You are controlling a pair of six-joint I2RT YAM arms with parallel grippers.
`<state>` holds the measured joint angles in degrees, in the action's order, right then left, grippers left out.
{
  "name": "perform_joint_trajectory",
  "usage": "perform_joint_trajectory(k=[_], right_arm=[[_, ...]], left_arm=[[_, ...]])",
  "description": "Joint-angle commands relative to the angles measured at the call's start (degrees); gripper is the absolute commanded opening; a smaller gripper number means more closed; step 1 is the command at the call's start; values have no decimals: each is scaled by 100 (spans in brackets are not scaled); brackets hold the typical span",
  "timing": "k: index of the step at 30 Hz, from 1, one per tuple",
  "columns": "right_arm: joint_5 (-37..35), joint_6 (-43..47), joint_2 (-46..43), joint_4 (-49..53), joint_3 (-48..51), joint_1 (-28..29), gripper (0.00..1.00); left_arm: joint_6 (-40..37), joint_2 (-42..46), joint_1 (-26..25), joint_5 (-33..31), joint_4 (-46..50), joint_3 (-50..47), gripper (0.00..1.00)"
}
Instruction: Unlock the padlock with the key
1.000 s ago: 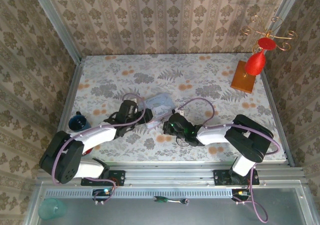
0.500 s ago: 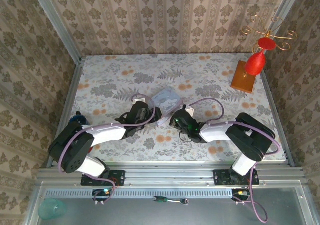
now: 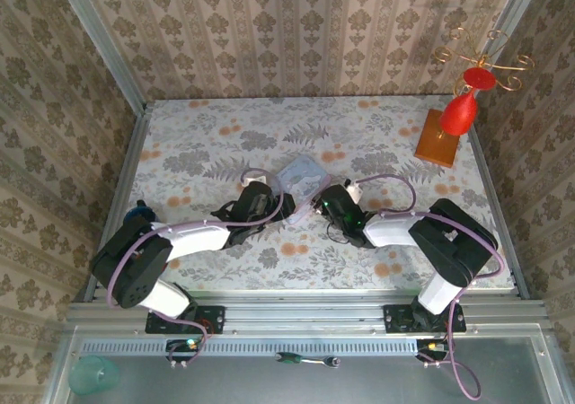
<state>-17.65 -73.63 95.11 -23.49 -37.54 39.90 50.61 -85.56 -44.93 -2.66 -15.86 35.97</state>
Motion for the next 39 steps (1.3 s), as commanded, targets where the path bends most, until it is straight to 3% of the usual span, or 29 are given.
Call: perform_joint_trajectory(k=[1,8,13,23,31,39], right_arm=[[-177,-203,40,-162,-251,36,0],[-386,-119,-296,67,148,-114,0],[466,59,-206,-392,277,-290,0],[868,570,-633,-9,755,-513,0],[2225,2434,-1390,979,1001,-659,0],[2107,3012,-1918,1835,1348,-677,0]], left_arm=[[-121,-296,-77,240,986,-112,64],[-191,-226,-64,231,1126,-45,65],[-201,-217,-32,213,1137,-30,64],[-426,125,139,350,1175,-60,67],[-1373,1609,463,-108,1071,-679,74],[-1998,3560,990,-696,1448,-1562,77]])
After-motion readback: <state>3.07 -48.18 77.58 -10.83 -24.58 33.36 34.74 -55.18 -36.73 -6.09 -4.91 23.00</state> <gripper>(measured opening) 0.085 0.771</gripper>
